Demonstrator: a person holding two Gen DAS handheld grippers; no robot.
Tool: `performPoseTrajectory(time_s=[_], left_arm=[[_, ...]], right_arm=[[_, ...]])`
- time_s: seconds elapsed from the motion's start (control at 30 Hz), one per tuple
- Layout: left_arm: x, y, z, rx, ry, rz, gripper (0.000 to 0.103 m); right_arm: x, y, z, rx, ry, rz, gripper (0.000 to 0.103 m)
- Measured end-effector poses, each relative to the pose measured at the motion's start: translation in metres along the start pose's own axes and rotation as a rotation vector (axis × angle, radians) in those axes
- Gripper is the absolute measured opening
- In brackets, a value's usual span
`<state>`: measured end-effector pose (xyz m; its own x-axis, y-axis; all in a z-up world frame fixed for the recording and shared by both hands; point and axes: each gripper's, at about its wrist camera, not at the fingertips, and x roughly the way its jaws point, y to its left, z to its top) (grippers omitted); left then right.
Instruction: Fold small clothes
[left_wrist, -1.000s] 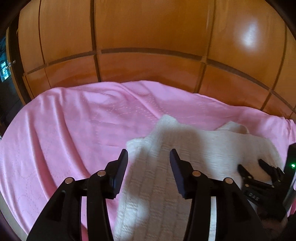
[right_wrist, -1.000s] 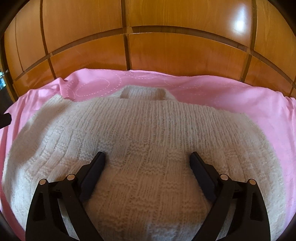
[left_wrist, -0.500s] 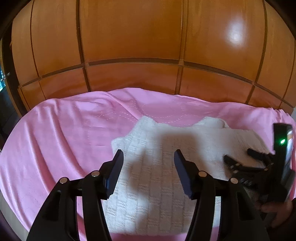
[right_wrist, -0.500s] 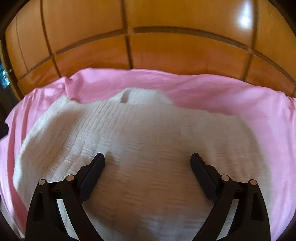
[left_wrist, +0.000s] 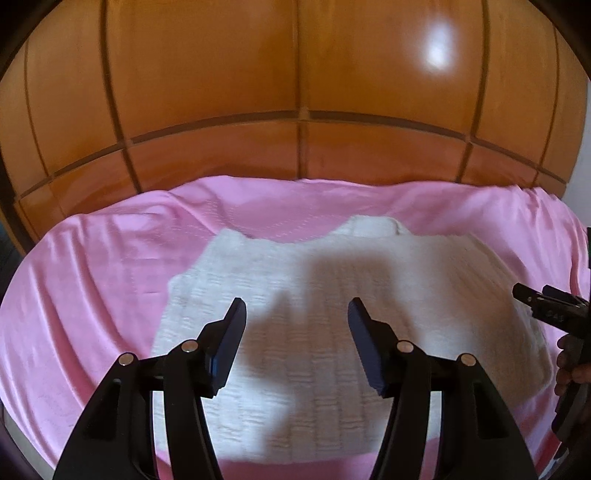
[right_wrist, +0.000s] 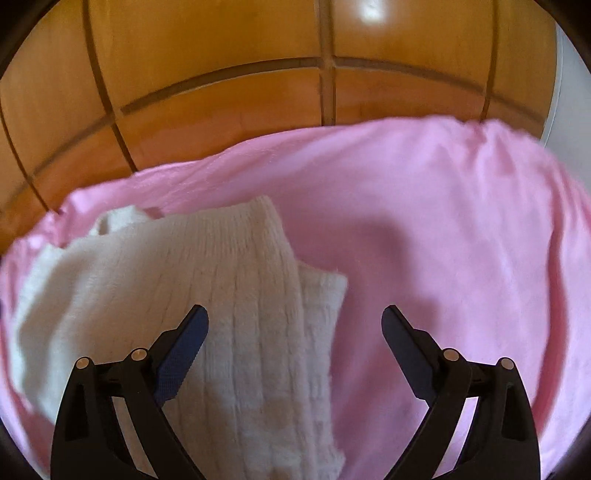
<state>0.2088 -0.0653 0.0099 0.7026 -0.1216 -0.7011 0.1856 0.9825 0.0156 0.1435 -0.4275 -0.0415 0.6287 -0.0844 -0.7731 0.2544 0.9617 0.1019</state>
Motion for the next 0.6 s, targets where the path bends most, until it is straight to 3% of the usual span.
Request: performPoseTrajectory(time_s=[0.23, 0.6], left_arm=[[0.013, -0.030, -0.002, 0.071, 0.017, -0.021, 0.057], [0.041, -0.057, -0.009, 0.118, 0.068, -0.051, 0.057]], right_arm=[[0.003, -0.024, -0.018, 0.091, 0.030, 0.159, 0.094], [0.021, -0.042, -0.031, 0.155, 0.082, 0.274, 0.094]])
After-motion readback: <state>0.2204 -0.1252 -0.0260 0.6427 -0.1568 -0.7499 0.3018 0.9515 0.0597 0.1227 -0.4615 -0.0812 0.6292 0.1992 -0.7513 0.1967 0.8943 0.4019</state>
